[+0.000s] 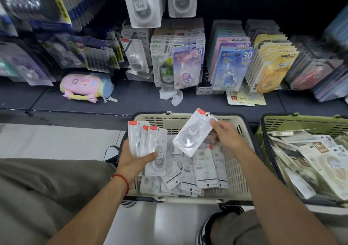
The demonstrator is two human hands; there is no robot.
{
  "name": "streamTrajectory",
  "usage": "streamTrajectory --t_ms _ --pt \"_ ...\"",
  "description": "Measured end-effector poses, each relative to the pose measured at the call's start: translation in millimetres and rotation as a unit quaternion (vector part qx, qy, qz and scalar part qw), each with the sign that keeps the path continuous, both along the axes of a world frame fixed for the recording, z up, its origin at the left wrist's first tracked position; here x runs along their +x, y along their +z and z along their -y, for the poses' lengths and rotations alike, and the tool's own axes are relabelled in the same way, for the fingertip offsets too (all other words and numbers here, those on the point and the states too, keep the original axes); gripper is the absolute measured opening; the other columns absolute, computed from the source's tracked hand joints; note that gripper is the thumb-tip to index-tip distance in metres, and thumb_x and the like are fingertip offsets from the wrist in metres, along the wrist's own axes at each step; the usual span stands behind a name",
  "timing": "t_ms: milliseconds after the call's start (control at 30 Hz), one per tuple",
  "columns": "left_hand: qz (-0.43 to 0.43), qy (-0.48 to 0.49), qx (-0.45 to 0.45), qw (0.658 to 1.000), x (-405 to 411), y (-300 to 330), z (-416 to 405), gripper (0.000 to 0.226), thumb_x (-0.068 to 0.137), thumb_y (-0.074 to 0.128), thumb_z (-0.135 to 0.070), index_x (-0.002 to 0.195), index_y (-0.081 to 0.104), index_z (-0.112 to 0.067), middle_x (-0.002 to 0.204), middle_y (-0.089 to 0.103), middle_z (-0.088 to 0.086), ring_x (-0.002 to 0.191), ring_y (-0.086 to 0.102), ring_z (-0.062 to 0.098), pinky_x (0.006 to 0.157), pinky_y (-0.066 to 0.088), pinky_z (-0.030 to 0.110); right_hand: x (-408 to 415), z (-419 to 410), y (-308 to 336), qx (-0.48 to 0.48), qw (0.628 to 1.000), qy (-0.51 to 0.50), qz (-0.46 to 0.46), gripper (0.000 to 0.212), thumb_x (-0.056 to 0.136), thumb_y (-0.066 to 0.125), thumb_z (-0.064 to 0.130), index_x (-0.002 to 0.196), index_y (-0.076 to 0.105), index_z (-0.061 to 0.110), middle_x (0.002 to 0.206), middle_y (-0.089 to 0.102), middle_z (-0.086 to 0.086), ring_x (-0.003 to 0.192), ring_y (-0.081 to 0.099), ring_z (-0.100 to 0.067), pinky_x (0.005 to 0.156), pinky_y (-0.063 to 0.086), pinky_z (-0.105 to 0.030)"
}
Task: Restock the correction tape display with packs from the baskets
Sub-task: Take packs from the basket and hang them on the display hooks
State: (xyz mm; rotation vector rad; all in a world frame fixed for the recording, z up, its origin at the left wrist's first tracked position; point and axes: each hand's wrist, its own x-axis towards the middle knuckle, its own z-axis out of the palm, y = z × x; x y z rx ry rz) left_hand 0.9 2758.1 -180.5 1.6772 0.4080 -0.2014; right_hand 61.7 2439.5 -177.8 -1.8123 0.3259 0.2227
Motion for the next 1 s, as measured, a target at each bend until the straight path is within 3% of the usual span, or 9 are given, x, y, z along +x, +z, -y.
streamTrajectory --t_ms 67,200,300,433,533,600,700,867,1000 --pt "0.016 0.021 -0.034 0.999 2.0 12.5 9.7 0.089 0.066 0.1 -0.014 0.135 0.046 -0.033 0.126 0.068 -0.001 0.116 0.068 0.02 0.098 0.059 0.05 9.2 7.4 29.1 0.023 0.999 0.032 0.017 0.039 0.112 0.048 0.038 0.095 0.068 0.009 0.059 0.054 -0.001 0.049 0.042 -0.014 0.045 0.036 -0.021" --pt "0.04 -0.014 -0.154 0.987 19.7 54.6 28.8 0.084 0.065 0.095 -0.018 0.139 0.055 -0.021 0.127 0.075 0.008 0.117 0.072 0.03 0.099 0.058 0.057 27.3 -4.5 86.4 0.071 0.986 0.149 -0.001 0.036 0.112 0.046 0.038 0.102 0.07 0.013 0.066 0.058 0.0 0.045 0.039 -0.008 0.037 0.025 -0.017" --pt "0.056 -0.051 -0.196 0.978 38.8 89.9 41.4 0.082 0.06 0.096 -0.023 0.135 0.06 -0.019 0.123 0.078 0.006 0.114 0.075 0.03 0.094 0.061 0.054 42.5 -27.9 124.9 -0.009 0.985 0.169 0.033 0.043 0.113 0.043 0.04 0.095 0.068 0.01 0.067 0.06 -0.015 0.044 0.045 -0.017 0.035 0.031 -0.021" --pt "0.092 -0.049 -0.189 0.976 67.9 133.5 53.3 0.083 0.054 0.101 -0.021 0.127 0.061 -0.024 0.117 0.079 0.001 0.107 0.077 0.022 0.083 0.064 0.042 57.2 -42.9 166.7 -0.123 0.984 0.075 0.103 0.049 0.109 0.046 0.043 0.089 0.059 0.001 0.054 0.06 -0.006 0.039 0.051 -0.013 0.037 0.037 -0.021" --pt "0.142 -0.054 -0.166 0.974 96.0 162.7 50.9 0.075 0.063 0.1 -0.011 0.126 0.063 -0.026 0.115 0.08 -0.002 0.109 0.076 0.02 0.093 0.061 0.044 57.5 -38.5 196.9 -0.051 0.987 0.05 0.141 0.034 0.104 0.061 0.039 0.097 0.065 0.006 0.058 0.063 0.002 0.049 0.055 -0.01 0.045 0.043 -0.023" --pt "0.173 -0.055 -0.155 0.971 114.4 181.6 46.4 0.066 0.071 0.094 -0.004 0.125 0.063 -0.027 0.113 0.08 -0.004 0.108 0.076 0.019 0.093 0.061 0.042 50.9 -39.6 213.9 0.015 0.985 0.079 0.151 0.022 0.1 0.07 0.036 0.111 0.068 0.017 0.077 0.075 0.007 0.067 0.066 -0.014 0.058 0.051 -0.027" --pt "0.221 -0.083 -0.151 0.96 138.3 210.3 39.8 0.06 0.076 0.09 -0.003 0.126 0.064 -0.025 0.115 0.08 -0.001 0.109 0.076 0.021 0.083 0.064 0.034 43.3 -49.7 223.1 0.03 0.981 0.108 0.157 0.037 0.089 0.077 0.046 0.12 0.067 0.028 0.106 0.079 0.006 0.094 0.076 -0.012 0.074 0.059 -0.027" --pt "0.292 -0.077 -0.151 0.941 164.0 238.4 30.5 0.083 0.059 0.102 -0.015 0.129 0.058 -0.022 0.119 0.078 -0.002 0.111 0.075 0.019 0.081 0.063 0.03 59.0 -66.0 232.5 0.104 0.97 0.043 0.216 0.029 0.095 0.076 0.027 0.119 0.062 0.02 0.107 0.079 0.004 0.088 0.078 -0.018 0.06 0.059 -0.027" --pt "0.374 0.013 -0.088 0.923 178.2 243.9 11.4 0.083 0.058 0.103 -0.022 0.126 0.057 -0.03 0.118 0.075 -0.01 0.109 0.074 0.009 0.079 0.063 0.026 80.8 -59.4 237.0 0.025 0.954 0.002 0.298 0.025 0.1 0.071 0.03 0.121 0.058 0.036 0.105 0.078 0.007 0.077 0.074 -0.018 0.057 0.058 -0.03"
